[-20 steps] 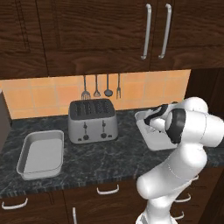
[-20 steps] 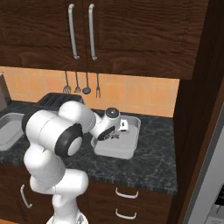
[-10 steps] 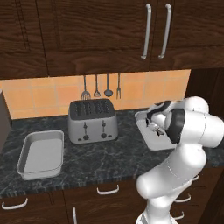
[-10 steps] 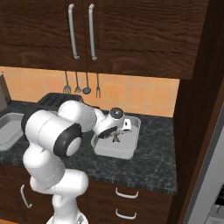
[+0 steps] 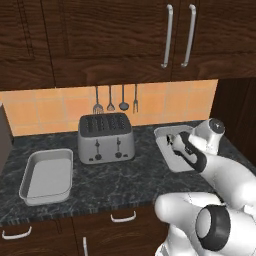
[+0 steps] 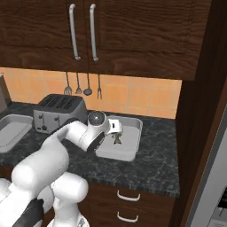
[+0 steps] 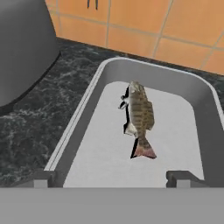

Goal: Place one carrot and one fish in each tupperware on the nearby counter, to pack two identical lunches.

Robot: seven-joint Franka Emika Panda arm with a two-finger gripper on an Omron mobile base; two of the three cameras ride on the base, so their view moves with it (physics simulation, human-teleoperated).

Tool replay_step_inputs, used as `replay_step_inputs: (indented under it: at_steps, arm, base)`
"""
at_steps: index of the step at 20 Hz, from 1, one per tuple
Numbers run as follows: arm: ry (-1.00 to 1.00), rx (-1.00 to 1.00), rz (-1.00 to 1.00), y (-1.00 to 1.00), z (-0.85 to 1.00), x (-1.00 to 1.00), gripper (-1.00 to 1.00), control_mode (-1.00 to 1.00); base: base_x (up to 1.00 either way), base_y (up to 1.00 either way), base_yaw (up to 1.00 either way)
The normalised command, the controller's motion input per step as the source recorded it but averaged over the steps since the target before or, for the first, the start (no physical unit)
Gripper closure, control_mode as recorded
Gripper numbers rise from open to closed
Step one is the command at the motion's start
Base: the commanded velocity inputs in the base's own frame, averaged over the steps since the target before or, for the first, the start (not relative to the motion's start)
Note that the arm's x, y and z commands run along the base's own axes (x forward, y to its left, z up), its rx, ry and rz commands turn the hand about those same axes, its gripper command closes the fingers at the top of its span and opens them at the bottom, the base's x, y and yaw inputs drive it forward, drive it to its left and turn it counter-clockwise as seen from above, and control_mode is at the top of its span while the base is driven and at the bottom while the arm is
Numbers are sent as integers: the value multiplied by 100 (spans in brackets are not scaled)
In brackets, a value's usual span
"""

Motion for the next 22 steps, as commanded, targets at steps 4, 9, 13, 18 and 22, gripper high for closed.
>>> replay_step_inputs:
  at_steps: [4, 9, 13, 18, 22]
  arm:
    - [5, 0, -12, 22, 88, -83, -100, -100]
    - [4, 19, -30, 15, 52, -100, -100, -100]
    - [4, 24, -29, 42, 64, -100, -100, -100]
    - [0, 8, -6, 47, 27, -87, -100, -100]
    - [0, -11, 5, 42, -28, -65, -100, -100]
  base:
    - [0, 0, 0]
    - [0, 0, 0]
    - [0, 0, 0]
    - [0, 0, 0]
    - [0, 0, 0]
